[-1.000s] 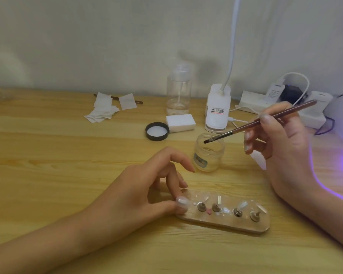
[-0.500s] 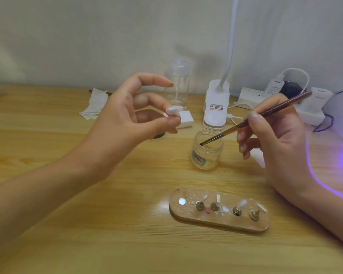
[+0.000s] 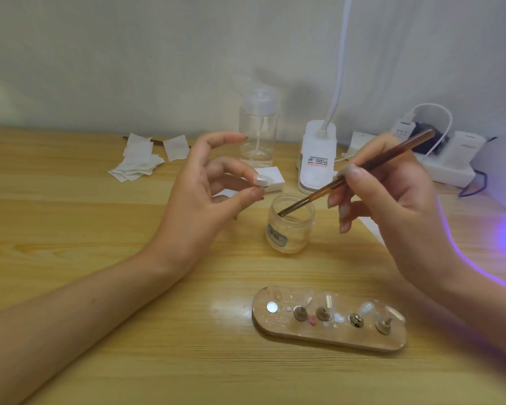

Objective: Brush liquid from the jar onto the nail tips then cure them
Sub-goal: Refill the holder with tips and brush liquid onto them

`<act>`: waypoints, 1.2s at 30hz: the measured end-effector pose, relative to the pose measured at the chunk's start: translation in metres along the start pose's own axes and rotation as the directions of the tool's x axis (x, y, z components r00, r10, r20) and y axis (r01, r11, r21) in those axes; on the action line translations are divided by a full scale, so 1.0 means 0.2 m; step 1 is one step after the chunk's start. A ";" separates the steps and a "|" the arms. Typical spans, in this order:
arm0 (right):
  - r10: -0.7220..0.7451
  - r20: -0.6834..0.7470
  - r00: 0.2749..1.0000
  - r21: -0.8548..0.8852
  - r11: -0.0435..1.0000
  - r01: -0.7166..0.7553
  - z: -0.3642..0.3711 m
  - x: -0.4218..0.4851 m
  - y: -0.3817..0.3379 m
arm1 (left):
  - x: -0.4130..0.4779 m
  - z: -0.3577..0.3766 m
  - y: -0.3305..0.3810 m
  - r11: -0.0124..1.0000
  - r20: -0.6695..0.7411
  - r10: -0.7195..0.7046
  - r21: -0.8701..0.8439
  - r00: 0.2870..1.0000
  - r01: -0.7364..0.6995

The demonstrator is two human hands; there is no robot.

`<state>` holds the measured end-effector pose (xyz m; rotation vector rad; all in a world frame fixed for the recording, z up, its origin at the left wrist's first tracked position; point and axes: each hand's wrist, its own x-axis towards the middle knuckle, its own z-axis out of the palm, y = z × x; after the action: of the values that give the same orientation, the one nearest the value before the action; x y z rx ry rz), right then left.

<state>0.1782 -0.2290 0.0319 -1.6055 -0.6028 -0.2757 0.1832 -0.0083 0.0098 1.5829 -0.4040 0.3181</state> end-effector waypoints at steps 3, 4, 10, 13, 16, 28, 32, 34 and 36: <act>0.030 0.012 0.999 -0.017 0.999 -0.030 -0.03 0.03 -0.01 | -0.01 0.00 0.01 1.000 0.020 0.014 -0.003 1.000 -0.014; 0.045 0.032 0.998 -0.025 0.999 -0.045 -0.03 0.03 -0.01 | -0.01 0.00 0.01 1.000 0.026 0.018 0.000 0.999 -0.018; 0.085 0.093 0.992 -0.047 0.996 -0.081 -0.01 0.02 0.03 | -0.02 -0.01 0.00 1.000 0.055 0.016 0.021 0.998 -0.017; 0.092 0.103 0.990 -0.033 0.995 -0.089 0.00 0.01 0.05 | -0.02 -0.01 0.00 1.000 0.059 0.019 0.008 0.998 -0.020; 0.098 0.091 0.991 -0.019 0.995 -0.097 0.01 0.00 0.06 | -0.02 -0.02 0.00 1.000 0.062 0.026 0.007 0.998 -0.027; 0.181 -0.172 0.968 0.247 0.959 -0.136 -0.07 -0.01 0.11 | -0.03 -0.02 0.01 0.998 0.070 -0.006 0.061 0.998 0.001; 0.245 -0.145 0.959 0.292 0.936 -0.195 -0.09 -0.02 0.12 | -0.03 -0.01 0.02 0.997 0.073 -0.011 0.078 0.997 0.006; 0.255 -0.119 0.959 0.302 0.930 -0.210 -0.08 -0.02 0.12 | -0.03 -0.01 0.02 0.999 0.083 -0.029 0.048 0.996 0.025; 0.262 -0.109 0.959 0.310 0.925 -0.218 -0.08 -0.02 0.12 | -0.03 -0.02 0.01 0.999 0.097 -0.041 0.038 0.994 0.037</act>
<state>0.1912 -0.2458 0.0119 -1.3382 -0.3093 -0.1134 0.1760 -0.0047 0.0095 1.6443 -0.4438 0.2198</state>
